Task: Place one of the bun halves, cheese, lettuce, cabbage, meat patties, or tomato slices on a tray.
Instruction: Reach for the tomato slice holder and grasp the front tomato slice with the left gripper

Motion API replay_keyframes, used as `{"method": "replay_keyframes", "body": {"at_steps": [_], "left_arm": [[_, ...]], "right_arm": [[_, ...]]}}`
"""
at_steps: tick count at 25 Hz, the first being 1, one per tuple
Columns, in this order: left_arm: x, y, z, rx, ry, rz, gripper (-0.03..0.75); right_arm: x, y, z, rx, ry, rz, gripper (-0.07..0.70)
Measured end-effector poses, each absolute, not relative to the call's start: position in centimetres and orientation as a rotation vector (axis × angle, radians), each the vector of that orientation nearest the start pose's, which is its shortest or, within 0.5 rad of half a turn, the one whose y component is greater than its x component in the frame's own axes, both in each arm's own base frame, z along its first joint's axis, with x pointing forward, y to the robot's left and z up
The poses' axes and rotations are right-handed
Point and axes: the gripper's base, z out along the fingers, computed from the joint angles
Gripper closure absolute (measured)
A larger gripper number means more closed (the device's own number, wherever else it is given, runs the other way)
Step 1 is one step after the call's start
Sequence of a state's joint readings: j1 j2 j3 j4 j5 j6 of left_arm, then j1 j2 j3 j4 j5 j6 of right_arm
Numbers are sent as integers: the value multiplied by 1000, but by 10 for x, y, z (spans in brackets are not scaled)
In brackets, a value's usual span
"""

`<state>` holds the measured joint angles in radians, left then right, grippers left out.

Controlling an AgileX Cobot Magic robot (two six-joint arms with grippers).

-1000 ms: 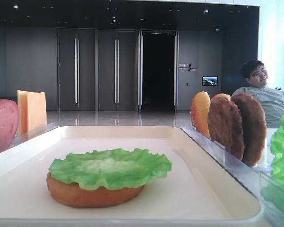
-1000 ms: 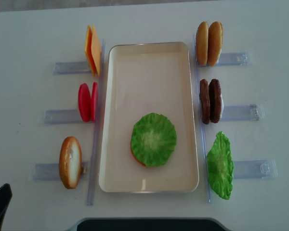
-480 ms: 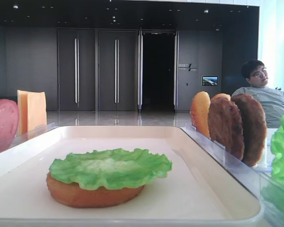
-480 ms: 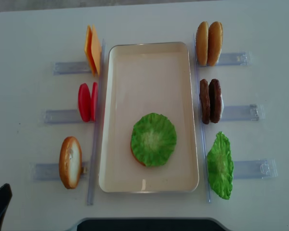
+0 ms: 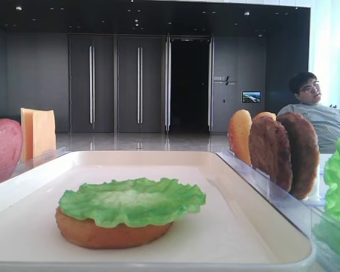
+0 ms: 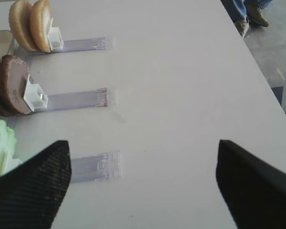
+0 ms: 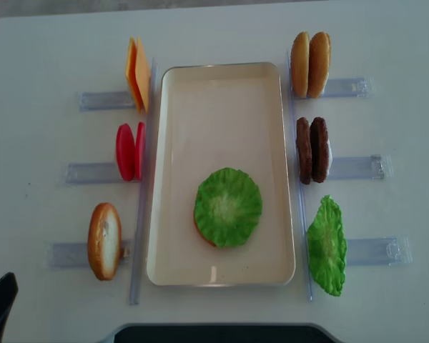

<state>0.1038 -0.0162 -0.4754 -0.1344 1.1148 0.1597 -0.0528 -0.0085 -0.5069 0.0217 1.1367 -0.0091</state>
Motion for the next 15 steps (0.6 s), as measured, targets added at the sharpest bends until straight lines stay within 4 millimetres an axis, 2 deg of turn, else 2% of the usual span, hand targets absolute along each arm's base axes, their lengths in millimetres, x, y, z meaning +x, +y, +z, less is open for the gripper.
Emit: {"method": "replay_keyframes", "body": {"at_steps": [15], "left_arm": [[-6,-13,267,69,2096,-18,325]], "right_arm": [[-10,2,273,44,2104,-11,45]]}}
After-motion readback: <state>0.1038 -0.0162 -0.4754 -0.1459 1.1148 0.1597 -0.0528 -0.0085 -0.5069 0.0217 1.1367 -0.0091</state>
